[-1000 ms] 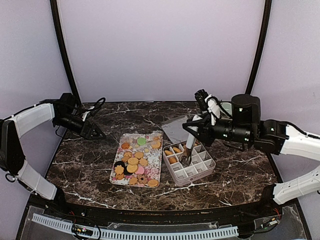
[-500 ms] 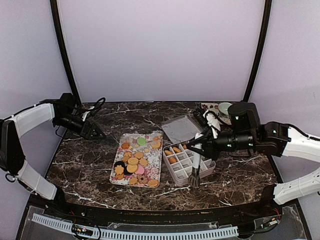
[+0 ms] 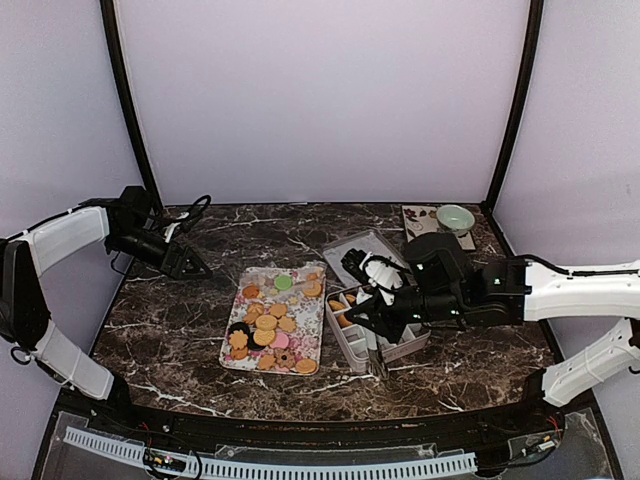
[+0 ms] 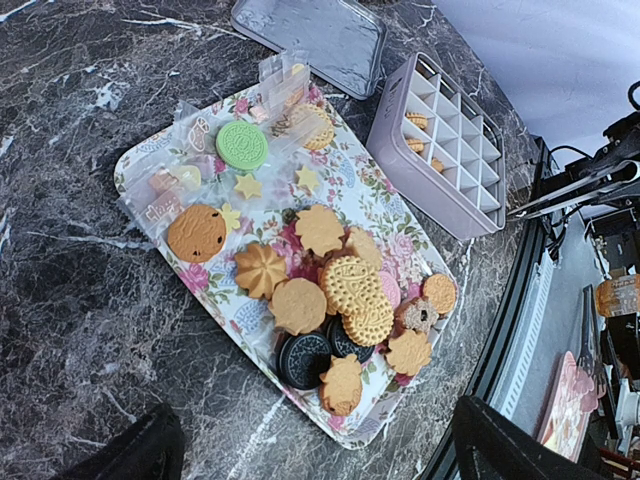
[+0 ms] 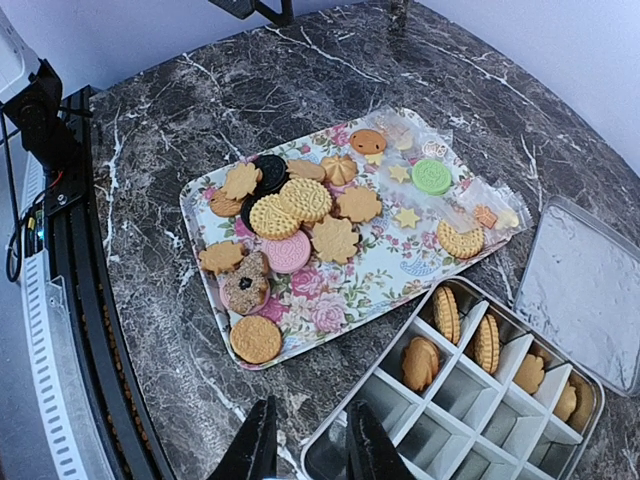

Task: Pack the cookies
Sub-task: Move the packing box to the center of the board, then pick up the fake cookies from the plate.

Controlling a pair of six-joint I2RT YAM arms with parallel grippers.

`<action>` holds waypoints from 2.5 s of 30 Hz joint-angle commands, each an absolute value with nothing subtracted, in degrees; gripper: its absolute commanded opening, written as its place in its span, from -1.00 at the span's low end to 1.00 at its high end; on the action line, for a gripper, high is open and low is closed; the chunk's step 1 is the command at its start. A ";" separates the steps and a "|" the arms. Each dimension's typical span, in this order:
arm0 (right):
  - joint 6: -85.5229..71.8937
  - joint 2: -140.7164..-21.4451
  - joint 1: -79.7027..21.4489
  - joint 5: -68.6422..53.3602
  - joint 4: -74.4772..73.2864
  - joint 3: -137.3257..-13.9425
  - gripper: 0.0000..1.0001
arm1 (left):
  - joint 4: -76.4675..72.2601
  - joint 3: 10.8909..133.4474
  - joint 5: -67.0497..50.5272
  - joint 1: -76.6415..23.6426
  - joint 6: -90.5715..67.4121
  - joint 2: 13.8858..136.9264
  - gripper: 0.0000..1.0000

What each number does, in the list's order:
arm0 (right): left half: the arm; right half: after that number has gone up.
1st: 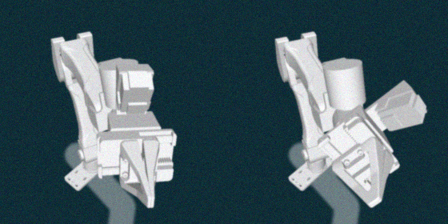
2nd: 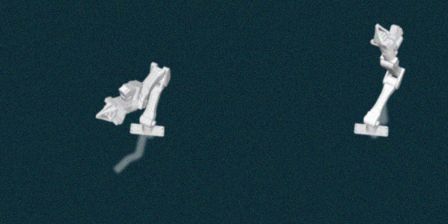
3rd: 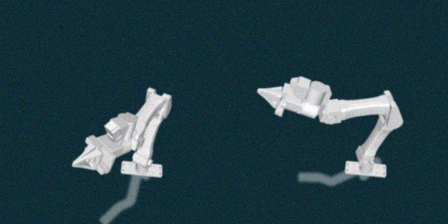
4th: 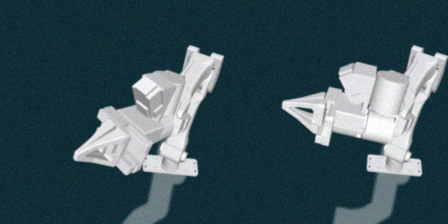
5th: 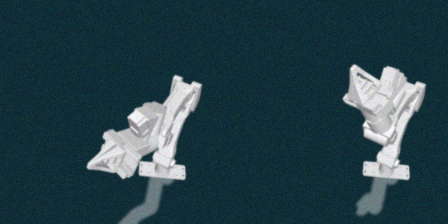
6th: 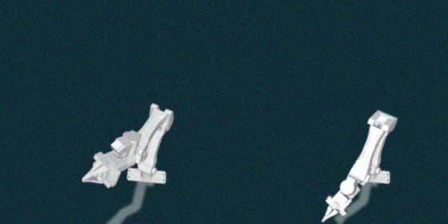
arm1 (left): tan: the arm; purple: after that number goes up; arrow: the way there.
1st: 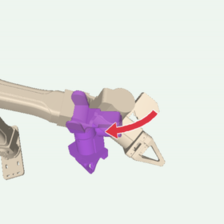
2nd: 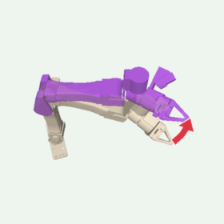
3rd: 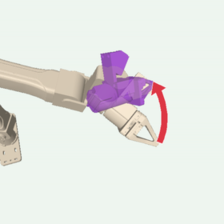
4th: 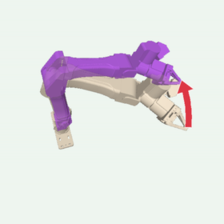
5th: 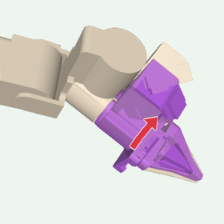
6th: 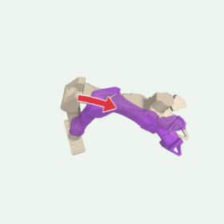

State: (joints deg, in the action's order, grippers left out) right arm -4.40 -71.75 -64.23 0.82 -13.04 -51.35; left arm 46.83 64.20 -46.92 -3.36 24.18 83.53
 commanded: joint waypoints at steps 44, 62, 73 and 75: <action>-1.84 -95.89 -67.24 7.12 30.47 -58.18 -0.91 | 47.97 63.43 -49.06 -3.02 25.24 80.72 0.96; -4.66 -94.66 -67.13 6.20 20.87 -58.77 -0.16 | 48.09 64.24 -49.26 -3.03 24.98 80.86 0.96; -5.73 -95.35 -65.86 4.07 16.64 -59.08 -0.22 | 48.18 64.99 -49.29 -3.07 25.02 81.11 0.96; -6.04 -94.92 -65.31 3.97 16.30 -59.86 -0.27 | 48.16 65.04 -49.51 -3.02 24.83 81.29 0.96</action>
State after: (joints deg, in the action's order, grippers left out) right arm -5.08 -96.09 -66.19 5.15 19.11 -58.41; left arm 46.85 63.99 -48.77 -3.36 24.38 82.41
